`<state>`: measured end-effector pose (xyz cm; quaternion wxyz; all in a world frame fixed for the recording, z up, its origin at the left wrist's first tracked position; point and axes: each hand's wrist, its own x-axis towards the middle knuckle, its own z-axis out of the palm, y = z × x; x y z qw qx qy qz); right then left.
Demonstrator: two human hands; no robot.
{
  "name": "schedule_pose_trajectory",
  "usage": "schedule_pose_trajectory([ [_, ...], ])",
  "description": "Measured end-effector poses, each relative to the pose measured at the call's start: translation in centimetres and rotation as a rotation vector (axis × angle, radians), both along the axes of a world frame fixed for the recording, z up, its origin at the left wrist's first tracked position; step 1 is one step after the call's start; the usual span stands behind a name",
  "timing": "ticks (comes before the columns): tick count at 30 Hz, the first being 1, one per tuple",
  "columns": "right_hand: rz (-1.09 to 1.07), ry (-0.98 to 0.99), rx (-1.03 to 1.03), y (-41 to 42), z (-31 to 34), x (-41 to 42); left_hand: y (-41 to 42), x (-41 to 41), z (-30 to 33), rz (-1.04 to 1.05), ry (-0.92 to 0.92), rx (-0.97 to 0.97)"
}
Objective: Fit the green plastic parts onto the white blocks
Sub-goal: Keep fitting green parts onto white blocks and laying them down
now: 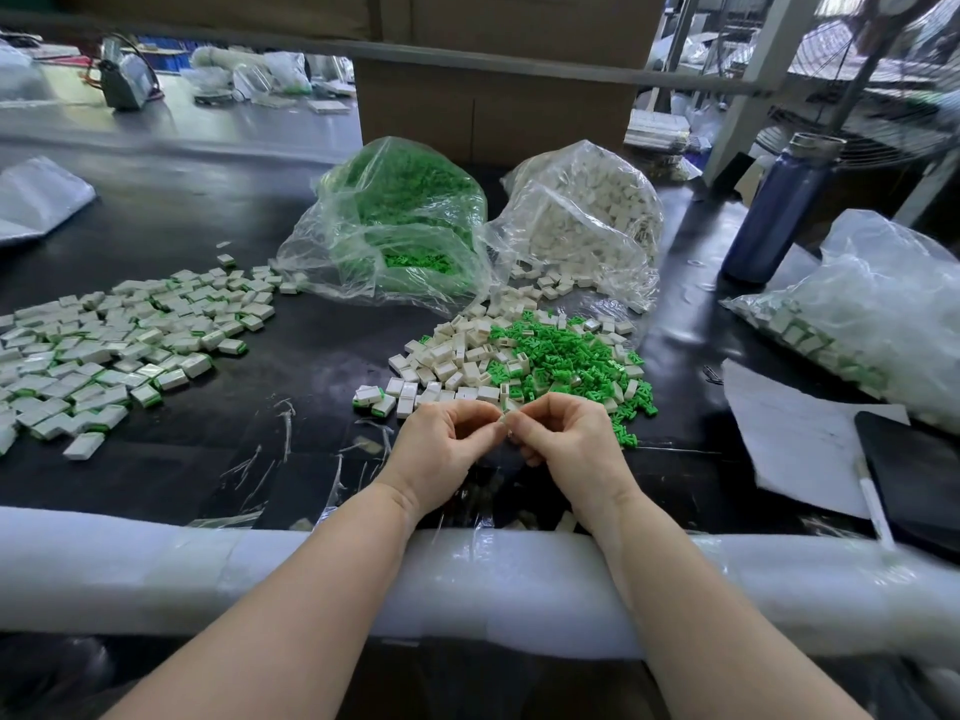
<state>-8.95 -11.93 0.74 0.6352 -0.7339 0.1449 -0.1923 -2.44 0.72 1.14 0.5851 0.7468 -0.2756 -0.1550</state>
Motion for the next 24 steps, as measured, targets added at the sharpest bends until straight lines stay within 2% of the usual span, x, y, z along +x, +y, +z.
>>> schedule_pose_trajectory([
  [6, 0.046, -0.011, -0.011, 0.06, 0.06, -0.14, 0.04, 0.14, 0.02, 0.008, 0.008, 0.031],
  [11, 0.06, -0.025, 0.063, 0.07, 0.08, -0.16, 0.12, 0.28, -0.06, -0.01, 0.03, -0.047],
  [14, 0.114, 0.029, 0.008, 0.37, 0.11, -0.08, 0.21, 0.22, 0.07, -0.031, 0.029, -0.098],
  [18, 0.198, 0.066, -0.047, 0.45, 0.46, -0.19, 0.08, 0.24, 0.16, -0.032, -0.046, -0.031],
  [24, 0.212, 0.064, 0.086, 0.08, 0.62, -0.38, 0.16, 0.0, 0.33, -0.081, -0.061, -0.017],
])
